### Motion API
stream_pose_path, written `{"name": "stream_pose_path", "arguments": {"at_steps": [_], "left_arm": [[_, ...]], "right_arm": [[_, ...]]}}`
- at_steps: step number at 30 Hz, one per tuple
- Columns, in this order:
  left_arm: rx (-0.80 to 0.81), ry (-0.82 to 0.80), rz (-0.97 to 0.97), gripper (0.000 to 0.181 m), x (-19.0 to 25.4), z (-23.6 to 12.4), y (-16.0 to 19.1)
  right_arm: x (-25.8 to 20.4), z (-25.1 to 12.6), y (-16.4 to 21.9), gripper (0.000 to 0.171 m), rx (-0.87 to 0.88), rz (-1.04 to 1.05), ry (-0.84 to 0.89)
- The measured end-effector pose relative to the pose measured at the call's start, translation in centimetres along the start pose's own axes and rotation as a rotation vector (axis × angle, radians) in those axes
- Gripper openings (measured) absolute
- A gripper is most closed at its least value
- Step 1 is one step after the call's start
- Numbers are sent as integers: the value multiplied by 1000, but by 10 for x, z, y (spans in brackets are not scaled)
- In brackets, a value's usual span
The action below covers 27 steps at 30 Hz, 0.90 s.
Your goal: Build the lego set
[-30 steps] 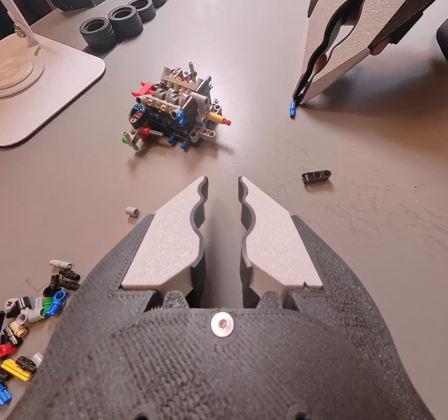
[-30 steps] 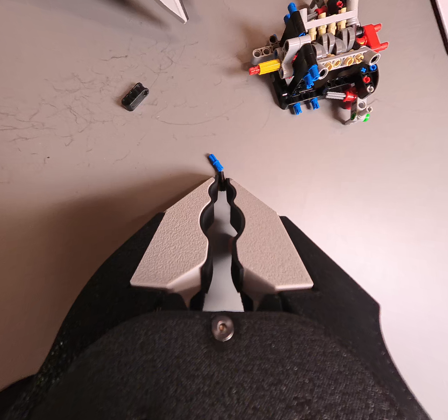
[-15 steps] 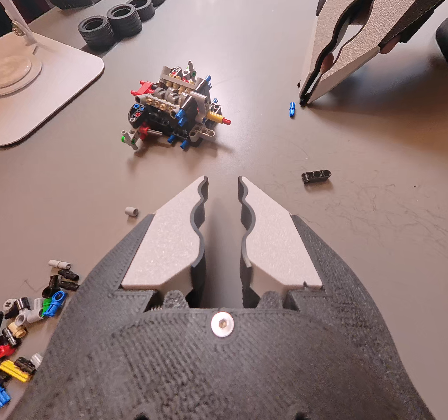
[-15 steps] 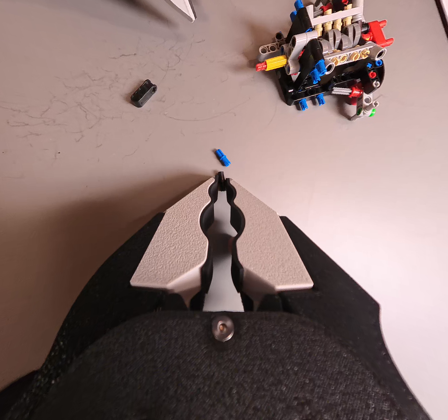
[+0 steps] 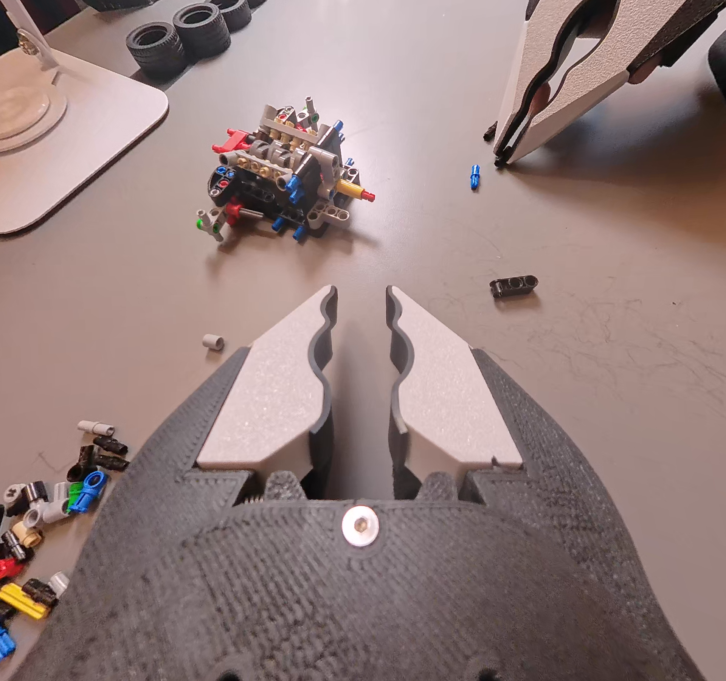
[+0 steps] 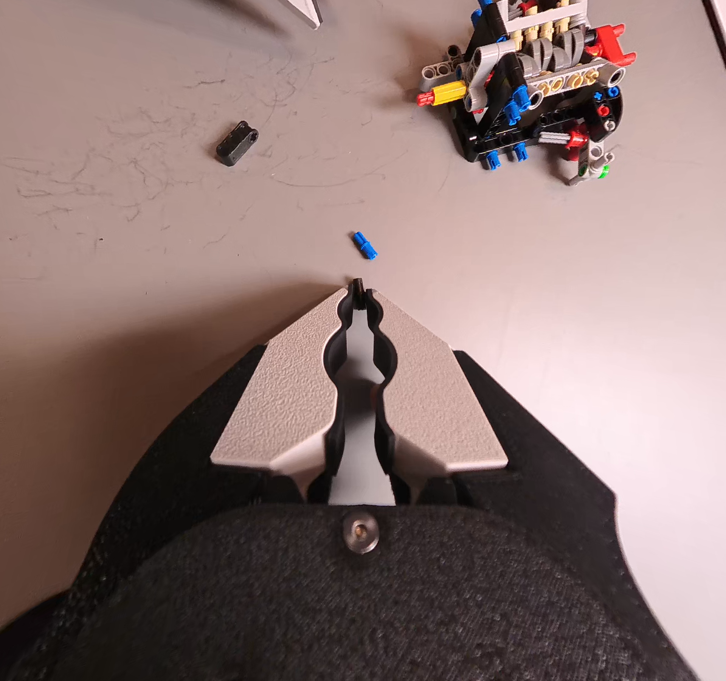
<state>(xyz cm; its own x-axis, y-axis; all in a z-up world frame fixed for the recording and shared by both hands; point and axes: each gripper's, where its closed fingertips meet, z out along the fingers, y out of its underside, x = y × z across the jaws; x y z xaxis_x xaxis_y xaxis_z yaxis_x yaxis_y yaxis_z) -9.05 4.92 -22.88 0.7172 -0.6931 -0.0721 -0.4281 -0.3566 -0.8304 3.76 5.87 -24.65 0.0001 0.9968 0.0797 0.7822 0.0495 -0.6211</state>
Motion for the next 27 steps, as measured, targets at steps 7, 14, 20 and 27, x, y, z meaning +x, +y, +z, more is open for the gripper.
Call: {"name": "stream_pose_path", "arguments": {"at_steps": [7,14,20,27], "left_arm": [[-1,2,2,23,0,0,0],[-1,4,7,23,1,0,0],[4,2,15,23,1,0,-1],[30,7,29,23,4,-1,-5]], "right_arm": [[0,0,-1,4,12,7,2],[3,-1,-1,4,22,21,12],[3,-1,0,4,16,12,22],[2,-1,-3,4,39,20,24]]}}
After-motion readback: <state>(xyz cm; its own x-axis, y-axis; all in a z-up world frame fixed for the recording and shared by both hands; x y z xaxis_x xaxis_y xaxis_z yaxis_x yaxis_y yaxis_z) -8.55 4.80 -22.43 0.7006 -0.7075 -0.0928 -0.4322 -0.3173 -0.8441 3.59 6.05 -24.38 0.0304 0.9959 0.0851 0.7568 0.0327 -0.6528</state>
